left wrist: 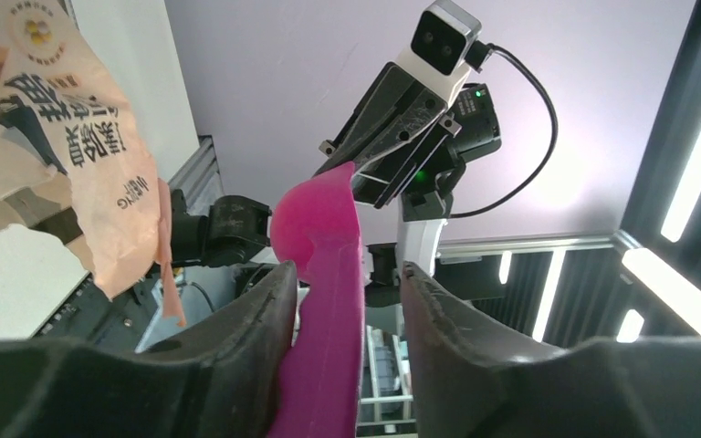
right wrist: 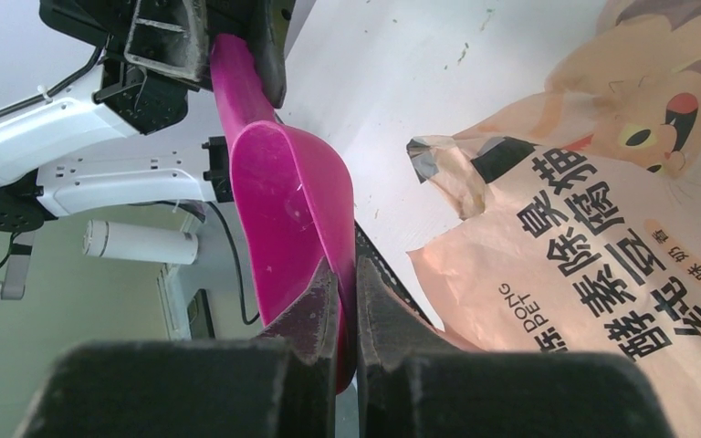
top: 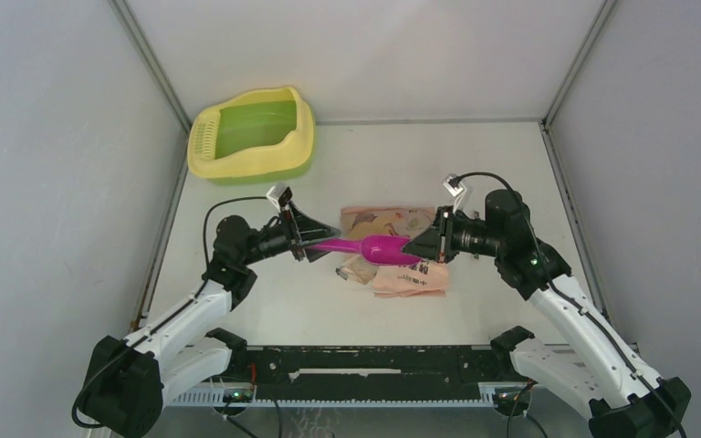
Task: Fill the litter box with clean litter
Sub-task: Pick up the spatula from the center of the board.
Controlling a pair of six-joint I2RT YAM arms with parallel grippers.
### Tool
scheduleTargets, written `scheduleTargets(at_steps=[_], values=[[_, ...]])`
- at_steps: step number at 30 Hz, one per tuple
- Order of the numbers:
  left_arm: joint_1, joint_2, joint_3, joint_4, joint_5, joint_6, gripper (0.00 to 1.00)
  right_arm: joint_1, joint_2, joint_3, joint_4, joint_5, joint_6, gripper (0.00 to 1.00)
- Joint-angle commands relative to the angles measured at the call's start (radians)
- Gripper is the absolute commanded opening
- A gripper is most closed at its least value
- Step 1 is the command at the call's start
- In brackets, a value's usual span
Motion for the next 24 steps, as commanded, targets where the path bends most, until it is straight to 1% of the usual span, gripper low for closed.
scheduleTargets(at_steps=[1, 2, 5, 11, 16, 18, 22, 24], values=[[0.004, -0.010, -0.018, 0.029, 0.027, 0.015, 0.56, -0.019, -0.011, 0.002, 0.023, 0.009, -0.007, 0.00], [0.003, -0.011, -0.016, 0.017, 0.027, 0.022, 0.59, -0.026, -0.011, 0.002, 0.021, 0.006, -0.009, 0.00], [0.004, -0.016, -0.012, -0.002, 0.030, 0.036, 0.60, -0.046, -0.011, 0.002, 0.016, -0.009, -0.016, 0.00], [0.004, -0.016, -0.014, -0.016, 0.038, 0.045, 0.57, -0.077, -0.011, 0.002, 0.014, -0.039, -0.019, 0.00], [0.004, -0.006, -0.015, -0.017, 0.036, 0.054, 0.56, -0.069, 0.001, 0.002, 0.021, -0.067, -0.019, 0.00], [0.005, -0.001, -0.013, -0.016, 0.037, 0.055, 0.57, -0.057, 0.004, 0.002, 0.023, -0.071, -0.021, 0.00], [0.004, 0.005, -0.009, -0.017, 0.036, 0.057, 0.64, -0.032, 0.002, 0.002, 0.025, -0.073, -0.026, 0.00], [0.004, 0.005, -0.008, -0.017, 0.037, 0.057, 0.64, -0.026, 0.002, 0.002, 0.019, -0.066, -0.028, 0.00]])
